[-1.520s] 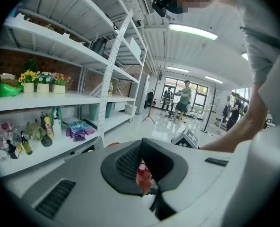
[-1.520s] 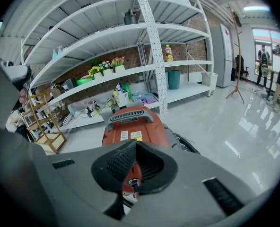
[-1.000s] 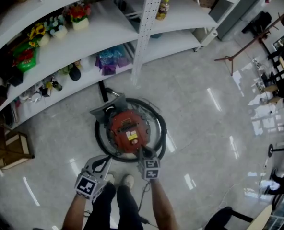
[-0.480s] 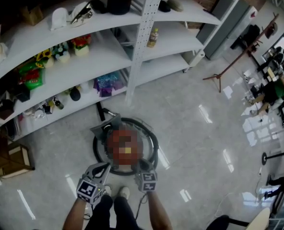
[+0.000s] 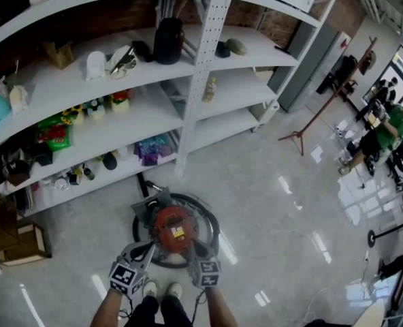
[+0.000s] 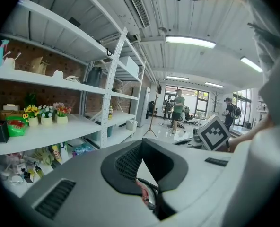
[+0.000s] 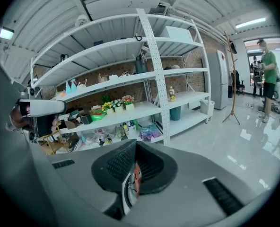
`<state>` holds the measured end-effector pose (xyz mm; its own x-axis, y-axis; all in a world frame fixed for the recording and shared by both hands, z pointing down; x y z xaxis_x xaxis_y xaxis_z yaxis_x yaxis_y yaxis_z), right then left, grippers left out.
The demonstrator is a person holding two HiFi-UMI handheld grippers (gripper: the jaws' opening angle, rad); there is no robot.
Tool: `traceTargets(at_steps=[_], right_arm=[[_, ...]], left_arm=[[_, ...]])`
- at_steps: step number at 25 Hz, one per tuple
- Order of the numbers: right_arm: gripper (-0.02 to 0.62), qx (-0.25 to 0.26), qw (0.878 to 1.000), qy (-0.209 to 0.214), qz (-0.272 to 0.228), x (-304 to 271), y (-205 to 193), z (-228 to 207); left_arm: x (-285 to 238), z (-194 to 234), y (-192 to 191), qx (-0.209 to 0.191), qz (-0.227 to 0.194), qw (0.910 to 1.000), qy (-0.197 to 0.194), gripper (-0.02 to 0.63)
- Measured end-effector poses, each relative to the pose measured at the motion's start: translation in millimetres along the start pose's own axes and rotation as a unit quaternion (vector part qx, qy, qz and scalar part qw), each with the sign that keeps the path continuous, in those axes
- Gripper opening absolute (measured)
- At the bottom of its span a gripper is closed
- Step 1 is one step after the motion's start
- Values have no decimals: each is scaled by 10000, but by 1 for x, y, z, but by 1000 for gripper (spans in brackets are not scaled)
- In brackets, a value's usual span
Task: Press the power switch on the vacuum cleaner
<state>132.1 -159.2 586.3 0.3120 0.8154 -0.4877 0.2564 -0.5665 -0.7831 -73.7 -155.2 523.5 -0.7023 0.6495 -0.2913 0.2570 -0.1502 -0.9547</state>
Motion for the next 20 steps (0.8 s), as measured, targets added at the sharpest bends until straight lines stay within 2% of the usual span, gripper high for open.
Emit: traceTargets(at_steps=[7,20], right_arm=[[12,-36,9996,89,-255,28,31,23],[12,215,9973,152,-687,89,81,50]], left_arm=[[15,-3,30,-125,-81,9999,23,6],[42,-4,94,-398,-421,9982,175,6]])
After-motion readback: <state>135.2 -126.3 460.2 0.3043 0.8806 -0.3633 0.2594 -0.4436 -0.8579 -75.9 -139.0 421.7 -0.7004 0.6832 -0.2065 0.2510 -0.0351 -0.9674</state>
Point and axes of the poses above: the fingertips, and each gripper's own axes: x backward along the fingers, z to its left, y out of its top, the point moved 7 cm from there along x, backward along the fingers, and after that the axes turned 13 degrees about -x, right-handed, at the moved point
